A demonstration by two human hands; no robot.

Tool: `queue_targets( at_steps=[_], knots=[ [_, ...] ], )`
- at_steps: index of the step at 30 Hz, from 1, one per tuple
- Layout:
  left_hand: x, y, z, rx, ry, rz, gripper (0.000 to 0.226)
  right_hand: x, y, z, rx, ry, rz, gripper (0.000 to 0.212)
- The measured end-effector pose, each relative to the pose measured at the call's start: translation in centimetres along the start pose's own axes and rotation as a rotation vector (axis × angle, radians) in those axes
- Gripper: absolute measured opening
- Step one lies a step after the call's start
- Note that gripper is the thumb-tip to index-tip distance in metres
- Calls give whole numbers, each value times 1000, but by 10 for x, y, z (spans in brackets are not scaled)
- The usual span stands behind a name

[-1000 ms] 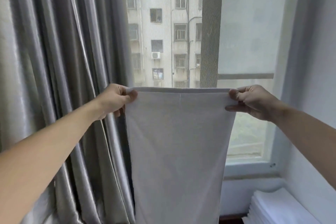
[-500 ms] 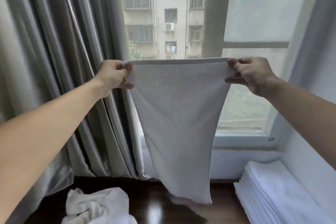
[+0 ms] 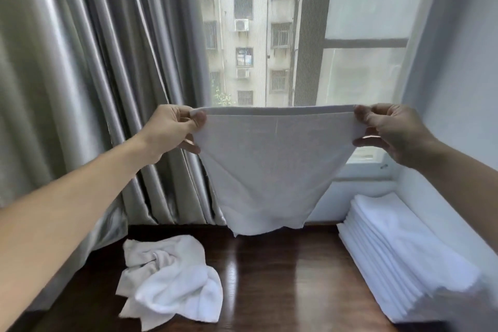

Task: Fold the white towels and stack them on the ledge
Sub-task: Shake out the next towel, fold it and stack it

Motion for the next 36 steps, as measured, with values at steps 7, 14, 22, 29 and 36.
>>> queue_targets(
  at_steps=[7,14,22,29,36],
  knots=[
    [-30,-82,-98,159,-194,26,27,4,80,-106,-222,-112,-78,31],
    [-68,-221,-166,403,-352,230,29,-14,213,-200,-454,-156,-122,20],
    [-111,-317,-204,597,-398,299,31,-19,331,-254,-673,-203,-290,30],
    [-125,-343,-124,646,-299,272,25,-27,366,-184,-594,-220,-337,37],
    [-155,-428,-13,764,-184,165,18,-35,477,-91,-750,-97,-300,30]
  ],
)
Point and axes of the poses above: each hand's wrist, its own z-axis towards the middle knuckle, its own x-axis out of the back of the hand, y = z × x, the point moved 9 cm from there along z, towards the middle knuckle, and after that the axes turned 5 degrees about x, right-handed, at the moved point
